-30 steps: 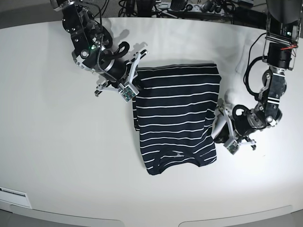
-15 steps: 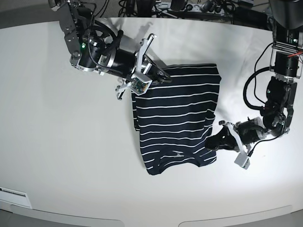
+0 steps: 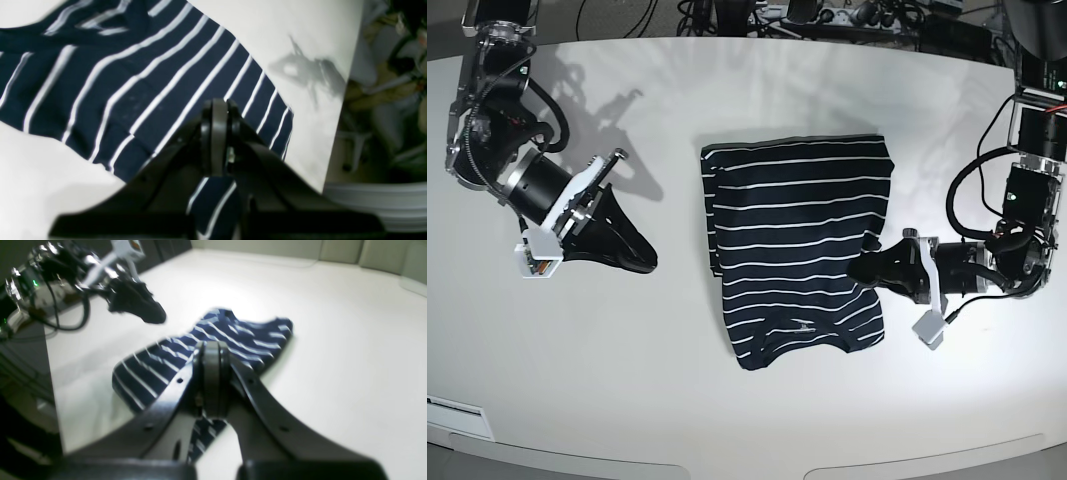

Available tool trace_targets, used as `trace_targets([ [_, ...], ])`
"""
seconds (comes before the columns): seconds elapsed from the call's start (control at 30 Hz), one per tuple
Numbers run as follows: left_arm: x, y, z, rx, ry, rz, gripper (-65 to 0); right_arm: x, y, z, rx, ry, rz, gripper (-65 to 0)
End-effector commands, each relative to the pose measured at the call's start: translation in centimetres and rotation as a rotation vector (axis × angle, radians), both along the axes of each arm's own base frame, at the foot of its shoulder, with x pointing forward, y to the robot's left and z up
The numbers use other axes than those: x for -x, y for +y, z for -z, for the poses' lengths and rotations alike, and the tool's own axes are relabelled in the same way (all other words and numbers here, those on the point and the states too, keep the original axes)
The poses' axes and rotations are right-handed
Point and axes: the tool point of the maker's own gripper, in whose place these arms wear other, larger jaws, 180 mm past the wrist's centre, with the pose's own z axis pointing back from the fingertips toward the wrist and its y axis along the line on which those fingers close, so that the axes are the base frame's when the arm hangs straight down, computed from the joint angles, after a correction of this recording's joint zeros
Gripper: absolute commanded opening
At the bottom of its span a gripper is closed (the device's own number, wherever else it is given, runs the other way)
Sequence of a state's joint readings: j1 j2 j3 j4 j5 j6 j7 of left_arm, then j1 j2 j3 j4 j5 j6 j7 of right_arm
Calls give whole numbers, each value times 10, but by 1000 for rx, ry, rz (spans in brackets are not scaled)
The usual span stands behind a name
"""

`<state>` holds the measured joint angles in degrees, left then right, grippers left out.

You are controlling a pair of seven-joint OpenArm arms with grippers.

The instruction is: Fold the T-shirt properly

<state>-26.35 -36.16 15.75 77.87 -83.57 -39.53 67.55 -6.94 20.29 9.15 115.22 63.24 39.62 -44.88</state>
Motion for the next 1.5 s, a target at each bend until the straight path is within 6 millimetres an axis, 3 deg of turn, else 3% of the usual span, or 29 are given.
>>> trace_targets([
  [0.0, -5, -2, -20, 22, -56, 14, -650, 1, -5, -18, -23, -39, -15, -650],
  [0.23, 35, -9, -11, -20, -54, 94, -650, 30, -38, -25, -39, 57, -51, -650],
  [0.37, 56, -5, -15, -34, -81, 107, -650, 47, -62, -14, 115, 99, -9, -650],
  [0.63, 103, 20, -23, -85, -119, 66, -650, 95, -71, -21, 295, 98, 10, -650],
  [1.1, 235, 24, -24, -216, 0, 122, -650, 188, -110, 36, 494, 523, 25, -650],
  [1.33, 312, 22, -11, -222, 257, 151, -650, 253, -110, 58, 508, 785, -12, -650],
  [1.47, 351, 16, -6, -162, 418, 78, -650, 282, -107, 64, 479, 899, -1, -650],
])
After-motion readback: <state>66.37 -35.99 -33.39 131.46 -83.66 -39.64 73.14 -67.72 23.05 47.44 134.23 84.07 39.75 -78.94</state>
